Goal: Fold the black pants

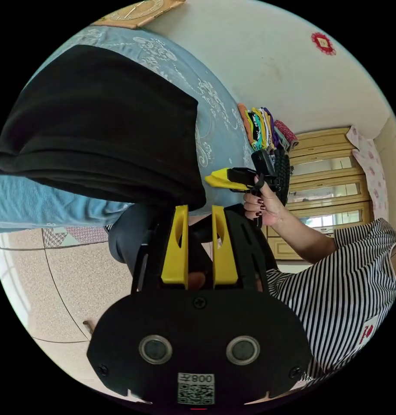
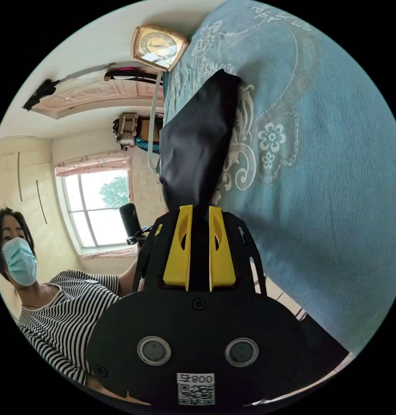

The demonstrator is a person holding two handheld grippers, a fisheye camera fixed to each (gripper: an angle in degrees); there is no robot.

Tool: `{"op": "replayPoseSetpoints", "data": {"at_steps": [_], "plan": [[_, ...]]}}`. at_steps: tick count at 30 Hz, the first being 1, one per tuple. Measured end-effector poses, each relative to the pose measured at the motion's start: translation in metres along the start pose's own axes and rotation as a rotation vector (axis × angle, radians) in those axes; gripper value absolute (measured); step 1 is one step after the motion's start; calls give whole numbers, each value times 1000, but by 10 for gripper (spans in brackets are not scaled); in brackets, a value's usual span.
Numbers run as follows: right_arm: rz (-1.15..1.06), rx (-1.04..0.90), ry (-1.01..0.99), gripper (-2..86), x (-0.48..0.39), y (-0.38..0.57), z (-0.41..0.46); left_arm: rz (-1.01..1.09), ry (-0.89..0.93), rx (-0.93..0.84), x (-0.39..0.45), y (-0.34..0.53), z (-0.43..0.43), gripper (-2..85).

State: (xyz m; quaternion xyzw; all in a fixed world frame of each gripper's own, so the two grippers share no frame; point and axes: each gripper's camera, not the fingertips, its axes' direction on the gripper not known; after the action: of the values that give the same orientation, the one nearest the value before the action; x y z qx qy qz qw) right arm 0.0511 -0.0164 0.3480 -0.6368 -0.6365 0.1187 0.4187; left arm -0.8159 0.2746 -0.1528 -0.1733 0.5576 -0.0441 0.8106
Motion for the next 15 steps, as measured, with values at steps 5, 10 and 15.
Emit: {"op": "replayPoseSetpoints", "data": {"at_steps": [5, 10, 15], "plan": [[72, -23, -123, 87, 32, 5, 5, 11, 6, -5, -2, -6, 6, 40], [94, 4, -210, 100, 45, -3, 1, 29, 13, 49, -3, -2, -2, 32], [155, 44, -311, 104, 65, -8, -6, 21, 40, 86, -14, 2, -7, 29]]}}
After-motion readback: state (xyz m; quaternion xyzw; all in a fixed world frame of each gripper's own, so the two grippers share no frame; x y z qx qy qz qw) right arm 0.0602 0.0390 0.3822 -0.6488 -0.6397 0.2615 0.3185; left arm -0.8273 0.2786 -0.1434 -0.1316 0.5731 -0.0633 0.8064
